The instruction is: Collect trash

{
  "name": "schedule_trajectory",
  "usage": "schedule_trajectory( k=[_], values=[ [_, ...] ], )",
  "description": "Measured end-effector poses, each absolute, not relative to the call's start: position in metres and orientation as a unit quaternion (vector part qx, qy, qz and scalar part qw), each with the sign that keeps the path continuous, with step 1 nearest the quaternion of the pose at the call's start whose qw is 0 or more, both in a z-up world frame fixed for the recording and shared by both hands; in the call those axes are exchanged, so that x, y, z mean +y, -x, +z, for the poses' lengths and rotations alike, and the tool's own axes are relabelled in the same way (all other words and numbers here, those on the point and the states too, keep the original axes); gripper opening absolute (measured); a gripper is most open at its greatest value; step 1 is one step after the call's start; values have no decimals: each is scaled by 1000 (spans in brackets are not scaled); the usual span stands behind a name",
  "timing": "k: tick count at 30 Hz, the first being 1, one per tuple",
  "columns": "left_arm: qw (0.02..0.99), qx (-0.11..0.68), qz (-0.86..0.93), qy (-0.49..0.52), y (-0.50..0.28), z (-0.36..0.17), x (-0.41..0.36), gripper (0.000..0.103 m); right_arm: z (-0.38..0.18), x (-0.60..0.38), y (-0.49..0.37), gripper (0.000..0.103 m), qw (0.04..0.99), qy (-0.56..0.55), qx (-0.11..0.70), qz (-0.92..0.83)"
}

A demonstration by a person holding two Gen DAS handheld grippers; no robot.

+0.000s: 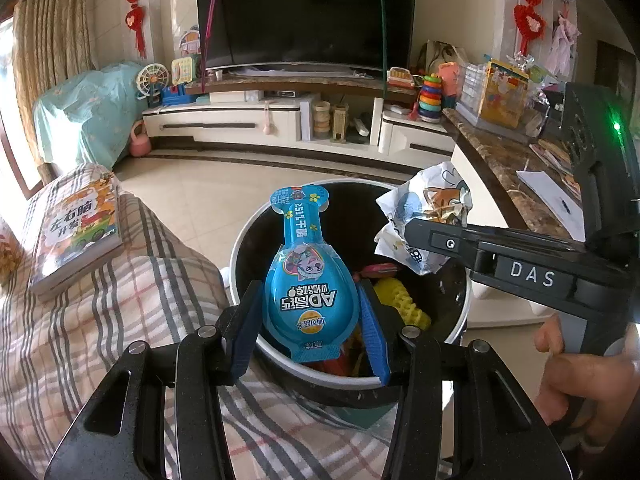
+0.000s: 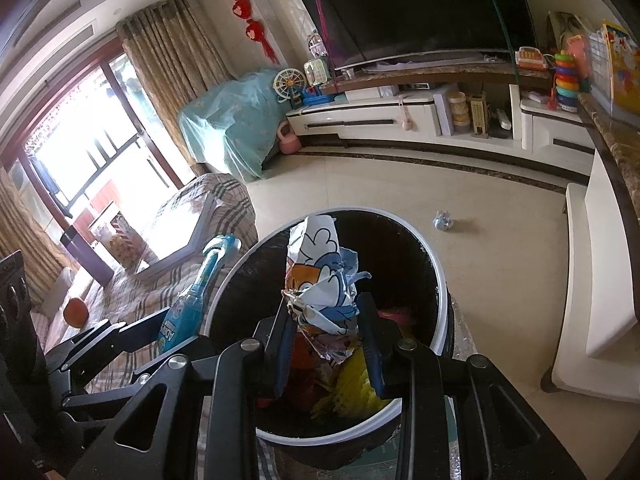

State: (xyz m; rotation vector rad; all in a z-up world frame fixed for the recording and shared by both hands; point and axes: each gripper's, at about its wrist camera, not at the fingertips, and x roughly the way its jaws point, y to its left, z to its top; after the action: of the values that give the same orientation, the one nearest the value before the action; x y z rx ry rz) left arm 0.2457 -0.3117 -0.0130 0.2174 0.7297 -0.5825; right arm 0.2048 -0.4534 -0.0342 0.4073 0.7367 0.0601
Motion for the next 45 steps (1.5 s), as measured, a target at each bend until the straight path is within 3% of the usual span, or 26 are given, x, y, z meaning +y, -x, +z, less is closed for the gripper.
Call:
schedule_trajectory(
  k=[25, 35, 45],
  values=[
    [875, 380, -282, -102, -264, -23, -321, 46, -39, -459, -222, 34, 903, -197, 380, 26],
    [882, 374, -276, -82, -253, -14, -302, 52, -31, -468, -211, 72, 907, -220, 359, 12],
    [895, 362, -261, -9, -207, -3, -246, 68, -22, -455, -169, 83, 911, -244, 333, 4]
  ],
)
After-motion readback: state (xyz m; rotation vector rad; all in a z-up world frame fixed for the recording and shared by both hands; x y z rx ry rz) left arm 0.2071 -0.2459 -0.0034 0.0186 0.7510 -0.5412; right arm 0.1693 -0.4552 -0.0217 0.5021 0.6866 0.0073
